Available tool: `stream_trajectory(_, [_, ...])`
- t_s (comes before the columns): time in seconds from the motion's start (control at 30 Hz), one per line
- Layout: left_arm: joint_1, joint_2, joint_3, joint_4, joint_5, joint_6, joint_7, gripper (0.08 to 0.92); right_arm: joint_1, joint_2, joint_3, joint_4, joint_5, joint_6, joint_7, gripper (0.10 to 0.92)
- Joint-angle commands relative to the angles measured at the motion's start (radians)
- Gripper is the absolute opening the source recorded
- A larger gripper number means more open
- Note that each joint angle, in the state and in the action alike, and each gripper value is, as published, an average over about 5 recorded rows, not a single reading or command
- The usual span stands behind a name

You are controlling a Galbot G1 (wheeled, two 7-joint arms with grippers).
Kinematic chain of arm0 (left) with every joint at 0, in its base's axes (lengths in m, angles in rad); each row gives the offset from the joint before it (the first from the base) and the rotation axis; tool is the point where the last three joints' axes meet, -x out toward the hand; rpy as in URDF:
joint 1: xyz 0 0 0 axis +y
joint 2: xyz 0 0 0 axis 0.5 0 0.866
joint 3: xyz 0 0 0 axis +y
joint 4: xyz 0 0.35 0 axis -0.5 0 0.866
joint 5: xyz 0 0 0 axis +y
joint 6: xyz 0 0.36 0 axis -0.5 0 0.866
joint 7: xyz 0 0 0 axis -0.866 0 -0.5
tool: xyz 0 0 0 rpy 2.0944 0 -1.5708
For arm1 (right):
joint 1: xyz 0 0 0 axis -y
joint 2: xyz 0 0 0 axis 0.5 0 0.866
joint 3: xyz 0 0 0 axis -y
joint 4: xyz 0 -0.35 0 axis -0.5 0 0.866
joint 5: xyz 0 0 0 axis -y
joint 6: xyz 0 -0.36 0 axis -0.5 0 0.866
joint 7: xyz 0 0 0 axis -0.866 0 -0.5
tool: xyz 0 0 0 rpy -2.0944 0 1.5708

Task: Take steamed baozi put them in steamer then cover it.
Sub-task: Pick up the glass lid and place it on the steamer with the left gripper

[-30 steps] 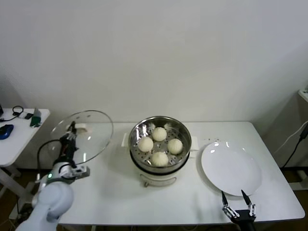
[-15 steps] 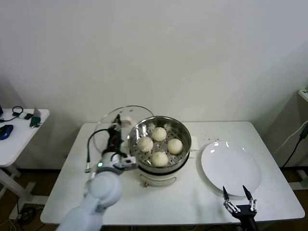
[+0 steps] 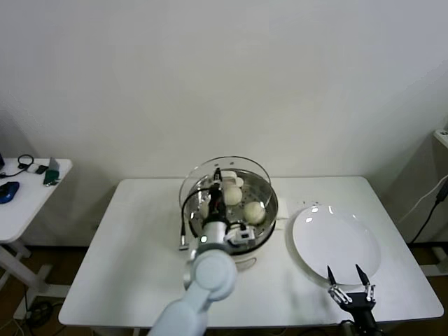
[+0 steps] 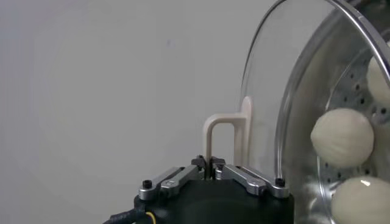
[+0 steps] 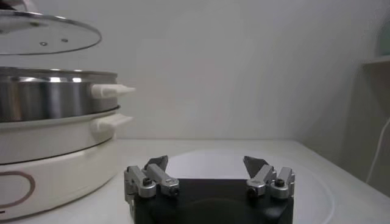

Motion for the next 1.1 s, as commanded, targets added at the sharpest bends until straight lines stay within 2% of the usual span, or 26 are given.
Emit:
stream_trajectory(0.03, [0.007,-0.148,0.037,0.102,0.168,0.001,0.010,0.138,0.015,-0.009,0.000,-0.028,0.012,0.009,0.002,0.823])
stream_trajectory(0.33, [0.049,-0.148,0.030,0.137,0.207,-0.015,-0.004,0.138,0.018,-0.008,-0.001,-0.038,0.016,0.017,0.004,0.823])
stream_trajectory(1.1, [0.036,-0.148,0.009,0.182,0.184,-0.014,-0.039,0.138,0.017,-0.002,0.000,-0.047,0.016,0.025,0.005,0.823])
